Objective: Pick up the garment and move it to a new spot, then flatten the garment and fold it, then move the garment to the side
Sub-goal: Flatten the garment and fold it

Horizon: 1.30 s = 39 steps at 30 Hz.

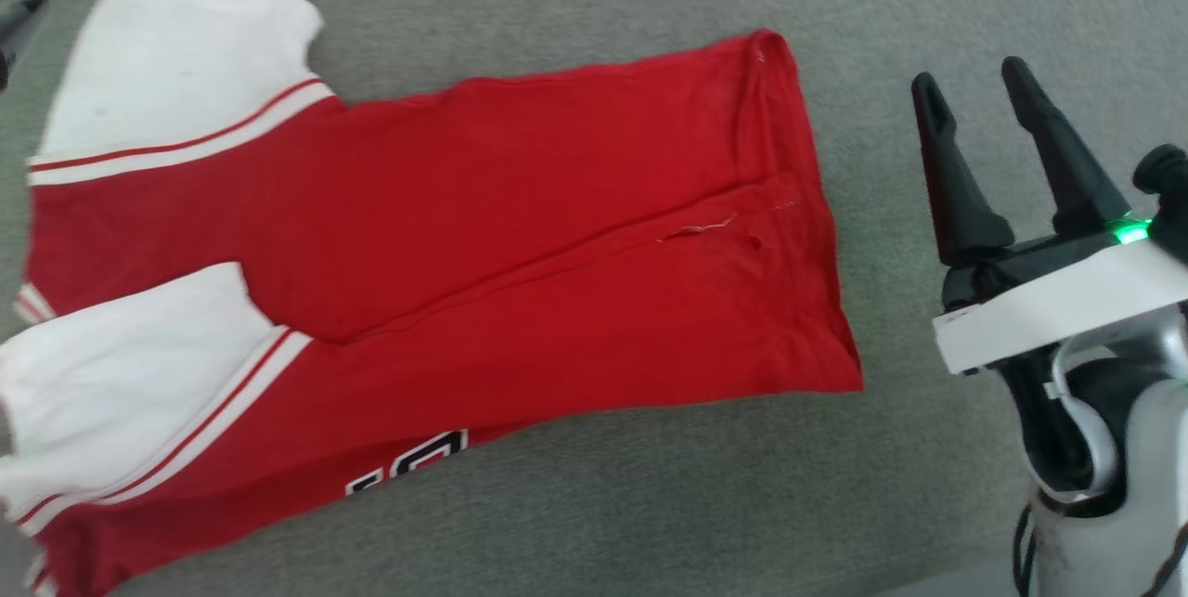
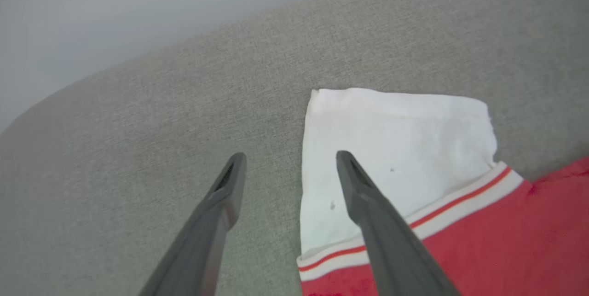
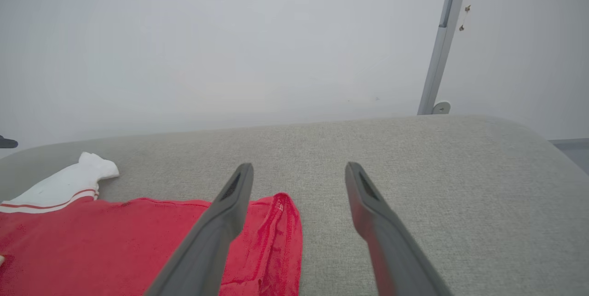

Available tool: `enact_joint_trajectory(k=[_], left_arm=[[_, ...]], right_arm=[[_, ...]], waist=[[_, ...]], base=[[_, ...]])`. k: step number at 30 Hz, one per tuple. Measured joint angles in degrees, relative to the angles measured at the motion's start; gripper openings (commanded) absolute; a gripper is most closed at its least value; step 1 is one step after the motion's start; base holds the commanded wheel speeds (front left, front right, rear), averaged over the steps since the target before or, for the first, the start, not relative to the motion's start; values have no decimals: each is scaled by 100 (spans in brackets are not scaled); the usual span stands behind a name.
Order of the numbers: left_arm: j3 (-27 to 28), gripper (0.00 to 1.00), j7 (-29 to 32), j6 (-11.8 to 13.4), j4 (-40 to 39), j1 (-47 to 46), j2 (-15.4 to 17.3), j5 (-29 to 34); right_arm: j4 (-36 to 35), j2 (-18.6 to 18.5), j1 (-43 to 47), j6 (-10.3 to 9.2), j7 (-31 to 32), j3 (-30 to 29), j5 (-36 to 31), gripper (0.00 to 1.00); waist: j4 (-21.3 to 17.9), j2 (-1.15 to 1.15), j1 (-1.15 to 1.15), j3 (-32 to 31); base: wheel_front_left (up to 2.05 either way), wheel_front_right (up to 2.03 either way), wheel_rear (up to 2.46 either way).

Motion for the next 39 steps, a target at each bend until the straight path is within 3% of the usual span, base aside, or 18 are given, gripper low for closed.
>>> enact_joint_trajectory(k=[9,16,17,18,19,24,39], left_arm=[[-169,100,385,-186,1437,-797,-561,111],[-287,100,694,-203,2071,-1251,-812,192],[-281,75,780,-155,2168,-1294,-866,164],[-299,24,900,-179,2217,-1355,-916,141],[-307,0,1013,-165,2280,-1405,-964,126],[-410,0,1292,-208,2388,-1598,-1188,100],[-508,0,916,-561,2862,-1939,-1824,125]], right_arm=[[338,18,-66,0,-265,258,149,100],[495,18,-230,0,102,375,277,100],[538,19,-282,0,190,381,277,100],[591,18,-349,0,302,378,286,100],[649,20,-426,0,444,374,312,100],[1033,-21,-1091,-1,1289,460,279,100],[2658,-277,-3118,-1,3517,979,43,100]], waist=[[-379,0,0,447],[-428,0,0,674],[-426,0,0,694],[-417,0,0,713],[-403,1,0,726],[-297,0,0,800],[193,0,0,896]], base=[[0,0,0],[0,0,0],[0,0,0],[0,0,0],[0,0,0],[0,0,0],[0,0,0]])
